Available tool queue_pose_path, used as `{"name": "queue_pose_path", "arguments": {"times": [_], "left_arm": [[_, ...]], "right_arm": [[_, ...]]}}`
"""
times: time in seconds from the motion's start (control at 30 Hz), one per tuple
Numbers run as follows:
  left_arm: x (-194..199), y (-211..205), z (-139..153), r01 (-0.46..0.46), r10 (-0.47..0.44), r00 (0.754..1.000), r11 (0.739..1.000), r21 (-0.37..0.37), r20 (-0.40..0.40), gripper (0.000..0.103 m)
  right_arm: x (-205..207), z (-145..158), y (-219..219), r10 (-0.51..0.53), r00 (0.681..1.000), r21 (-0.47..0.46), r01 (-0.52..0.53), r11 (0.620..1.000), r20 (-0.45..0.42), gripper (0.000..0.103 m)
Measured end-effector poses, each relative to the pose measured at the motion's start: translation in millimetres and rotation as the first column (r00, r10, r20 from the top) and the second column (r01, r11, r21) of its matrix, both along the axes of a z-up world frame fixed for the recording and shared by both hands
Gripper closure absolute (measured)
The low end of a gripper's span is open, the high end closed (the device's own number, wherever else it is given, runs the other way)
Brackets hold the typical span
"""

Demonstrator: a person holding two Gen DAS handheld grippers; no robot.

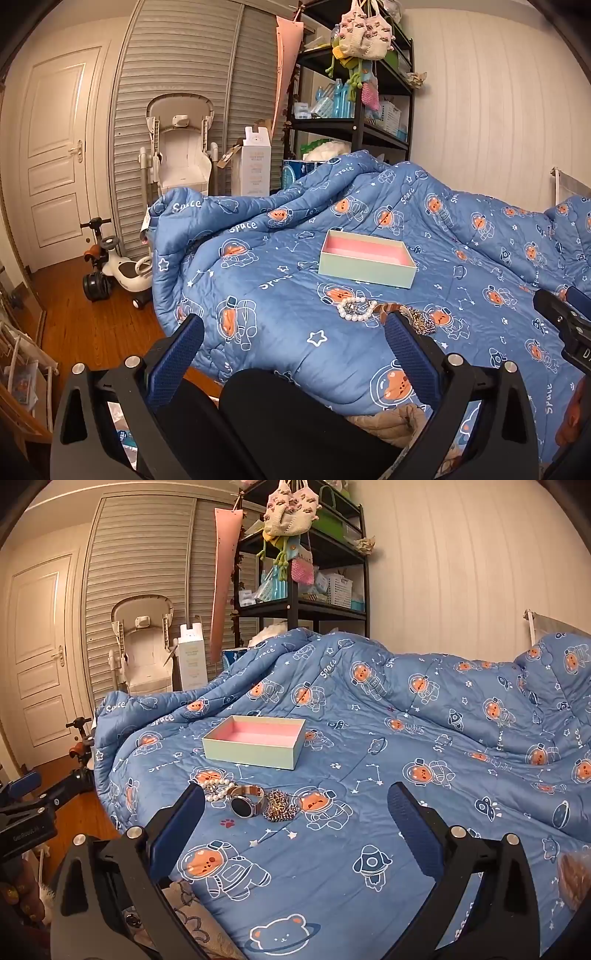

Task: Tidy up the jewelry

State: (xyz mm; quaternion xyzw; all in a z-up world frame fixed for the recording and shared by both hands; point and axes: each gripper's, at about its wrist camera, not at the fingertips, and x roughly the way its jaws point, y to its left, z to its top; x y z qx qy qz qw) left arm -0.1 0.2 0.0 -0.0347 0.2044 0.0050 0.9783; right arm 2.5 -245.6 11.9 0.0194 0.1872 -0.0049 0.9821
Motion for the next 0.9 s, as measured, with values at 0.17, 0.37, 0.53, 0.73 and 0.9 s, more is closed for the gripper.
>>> {"name": "queue_pose_path", "arguments": {"times": [0.17,0.37,0.53,0.73,0.9], "left_arm": [[0.1,0.1,0.0,0.000,0.000,1.000,1.000,-0.001,-0.001,0.007],[0.1,0.0,0.0,0.000,0.000,1.000,1.000,-0.001,-0.001,0.007],[0.2,0.2,0.0,0.000,0.000,1.000,1.000,-0.001,-0.002,0.007],[0.3,0.2,0.0,0.000,0.000,1.000,1.000,-0.002,-0.003,0.007],[0.3,0.3,0.0,0.001,-0.001,1.000,1.000,-0.002,-0.004,0.007]], "right_arm": [[0.1,0.6,0.8,-0.001,1.000,0.002,0.001,1.000,0.000,0.005],[0.6,-0.5,-2.2,-0.001,1.000,0.001,0.001,1.000,-0.003,0.005],[-1.1,0.6,-2.8,0.000,1.000,0.001,0.000,1.000,-0.002,0.005],[-1.2,-0.1,-3.1,0.000,1.000,0.000,0.000,1.000,0.002,0.005],[-1.0,0.2,-3.4,0.000,1.000,0.000,0.000,1.000,0.002,0.005]]}}
